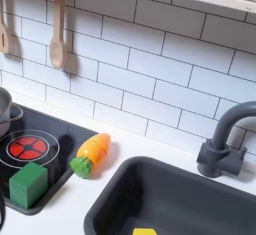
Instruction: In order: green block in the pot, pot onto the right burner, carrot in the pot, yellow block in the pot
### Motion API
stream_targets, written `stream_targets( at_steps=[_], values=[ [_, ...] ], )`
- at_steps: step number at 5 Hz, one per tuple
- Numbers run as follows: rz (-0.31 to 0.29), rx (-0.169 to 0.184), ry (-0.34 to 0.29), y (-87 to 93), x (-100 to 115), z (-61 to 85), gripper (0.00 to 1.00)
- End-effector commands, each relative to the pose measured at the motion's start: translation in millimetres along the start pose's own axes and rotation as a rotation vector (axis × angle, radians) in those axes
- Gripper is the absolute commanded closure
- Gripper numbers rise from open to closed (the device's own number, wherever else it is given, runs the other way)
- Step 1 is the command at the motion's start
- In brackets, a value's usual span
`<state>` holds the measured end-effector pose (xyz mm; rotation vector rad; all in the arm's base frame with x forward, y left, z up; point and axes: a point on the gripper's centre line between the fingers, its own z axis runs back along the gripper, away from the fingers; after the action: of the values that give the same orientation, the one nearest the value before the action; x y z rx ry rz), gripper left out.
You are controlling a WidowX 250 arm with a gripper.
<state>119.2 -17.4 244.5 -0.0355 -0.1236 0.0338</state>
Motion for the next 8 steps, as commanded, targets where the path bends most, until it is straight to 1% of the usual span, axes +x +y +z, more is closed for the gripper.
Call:
stream_targets(
  at_steps=[1, 2, 3, 4, 5, 6, 7, 8],
  values=[
    [-0.002, 0.000, 0.000, -0.2, 0, 0.0, 0.00],
    [-0.011, 0.019, 0.019, 4.9, 16, -3.8, 0.00],
    [-0.033, 0.043, 0.049, 11.1, 24, -13.1, 0.00],
    [-0.006, 0.054, 0.039, 18.5, 34, -13.4, 0.00],
    [0.012, 0.073, 0.047, 31.2, 47, -18.9, 0.00],
    [0.015, 0.059, 0.038, 44.1, 49, -14.7, 0.00],
    [0.030, 0.071, 0.025, 55.5, 58, -15.8, 0.00],
    [0.039, 0.038, 0.026, 64.3, 72, -21.8, 0.00]
  ],
)
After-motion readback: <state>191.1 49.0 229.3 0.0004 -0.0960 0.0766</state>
